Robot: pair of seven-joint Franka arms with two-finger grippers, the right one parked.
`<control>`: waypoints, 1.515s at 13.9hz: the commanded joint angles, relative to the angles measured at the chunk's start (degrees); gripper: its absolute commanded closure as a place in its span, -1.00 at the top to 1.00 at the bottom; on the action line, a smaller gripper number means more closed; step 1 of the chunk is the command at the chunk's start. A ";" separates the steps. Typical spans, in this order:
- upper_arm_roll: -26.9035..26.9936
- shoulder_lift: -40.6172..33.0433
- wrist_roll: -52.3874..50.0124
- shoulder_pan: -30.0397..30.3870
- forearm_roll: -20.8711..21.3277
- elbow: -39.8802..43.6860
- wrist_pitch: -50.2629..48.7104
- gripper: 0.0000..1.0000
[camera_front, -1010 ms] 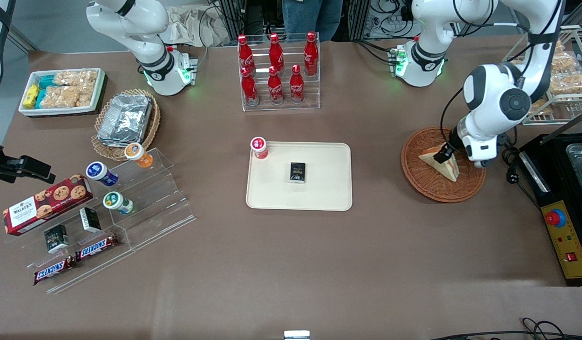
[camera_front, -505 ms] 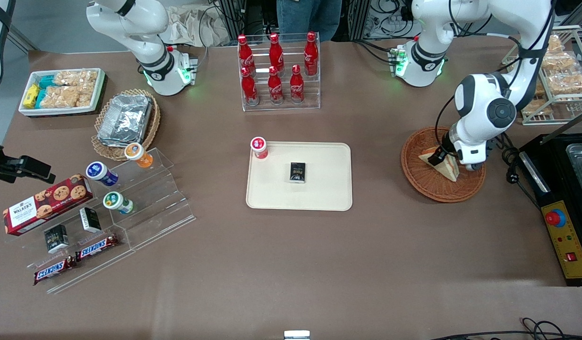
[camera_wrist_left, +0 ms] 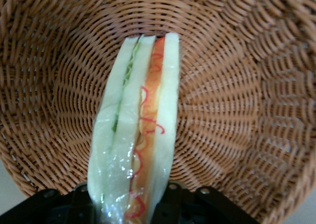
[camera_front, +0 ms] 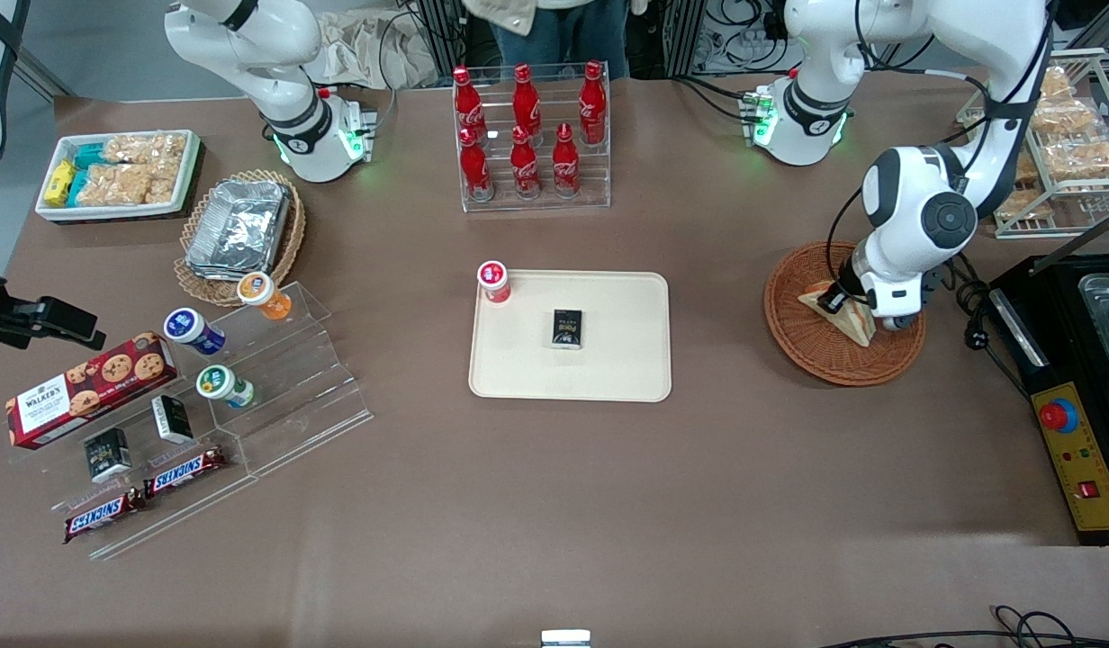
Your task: Place sandwich from basket to tray
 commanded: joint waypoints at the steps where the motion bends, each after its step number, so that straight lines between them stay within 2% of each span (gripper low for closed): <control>1: -1.45 -8.84 0.23 -1.26 0.91 2.92 -9.52 -1.00; 3: -1.97 -12.81 5.31 -1.70 -0.23 8.71 -21.03 -1.00; 6: -3.03 -18.44 9.79 -4.25 -0.32 15.13 -29.23 -1.00; 10: -4.26 -15.83 21.75 -6.89 -3.93 29.98 -43.65 -1.00; 12: -6.54 -13.37 25.10 -8.12 -4.19 32.73 -44.29 -1.00; 15: -11.27 -10.99 22.40 -10.49 -7.44 33.00 -41.75 -1.00; 18: -17.86 -6.86 15.81 -11.19 -7.27 33.44 -36.76 -1.00; 21: -21.57 -0.81 15.26 -11.37 -6.74 32.65 -30.33 -1.00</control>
